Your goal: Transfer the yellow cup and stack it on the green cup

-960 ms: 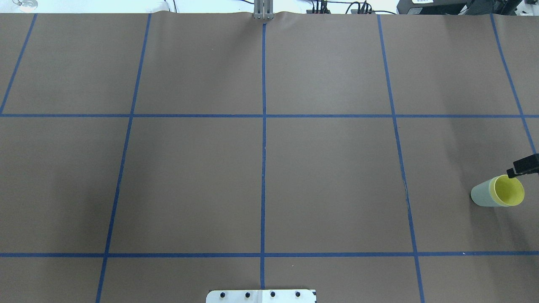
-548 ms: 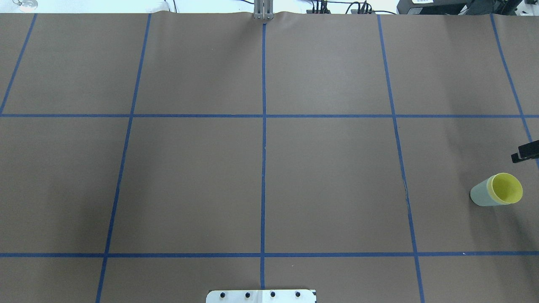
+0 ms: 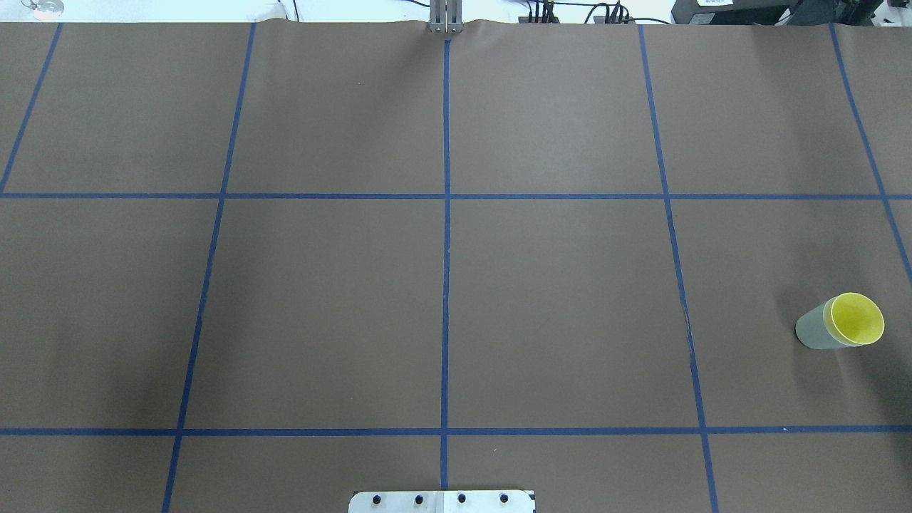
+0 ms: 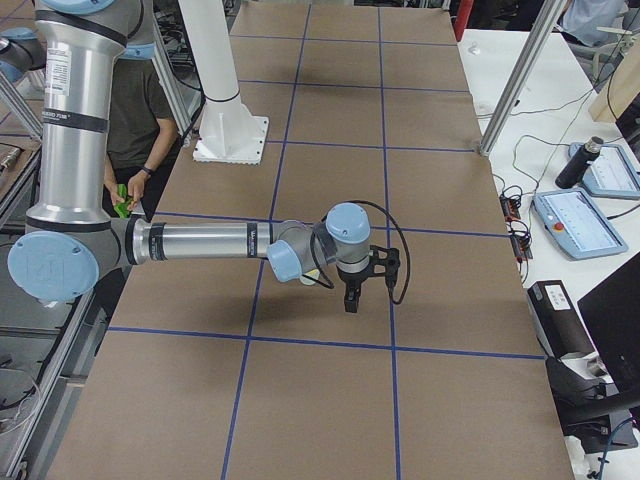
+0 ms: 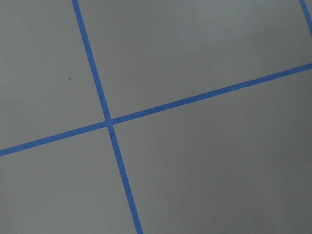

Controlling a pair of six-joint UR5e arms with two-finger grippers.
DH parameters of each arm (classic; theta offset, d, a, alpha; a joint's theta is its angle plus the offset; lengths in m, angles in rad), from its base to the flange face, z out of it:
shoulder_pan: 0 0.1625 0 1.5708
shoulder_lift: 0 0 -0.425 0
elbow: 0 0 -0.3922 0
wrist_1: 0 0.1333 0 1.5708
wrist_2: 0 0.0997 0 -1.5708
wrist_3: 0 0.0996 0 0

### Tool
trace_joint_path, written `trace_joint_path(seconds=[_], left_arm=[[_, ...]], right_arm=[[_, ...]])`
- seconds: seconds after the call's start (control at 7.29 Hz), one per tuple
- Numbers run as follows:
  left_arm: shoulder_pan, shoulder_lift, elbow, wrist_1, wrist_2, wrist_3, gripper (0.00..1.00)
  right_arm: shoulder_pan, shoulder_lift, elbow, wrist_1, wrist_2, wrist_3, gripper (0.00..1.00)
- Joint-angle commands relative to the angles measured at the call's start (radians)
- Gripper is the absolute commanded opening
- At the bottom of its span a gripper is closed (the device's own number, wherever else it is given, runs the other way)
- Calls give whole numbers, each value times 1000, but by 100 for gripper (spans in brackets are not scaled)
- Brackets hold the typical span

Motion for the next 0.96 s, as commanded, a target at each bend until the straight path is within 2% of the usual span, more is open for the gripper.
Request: trace_joint_path(seconds=[0.0,0.27,0.82], left_arm=[[-1,4,6,2,8,-2,100],[-1,27,11,-1,8,-2,100],[2,26,11,-3,10,0,100]], right_arm=[[100,33,2,-167,16,-188,100],[118,53,11,-240,31,-265,100],[118,41,33,-248,27,-267,100]])
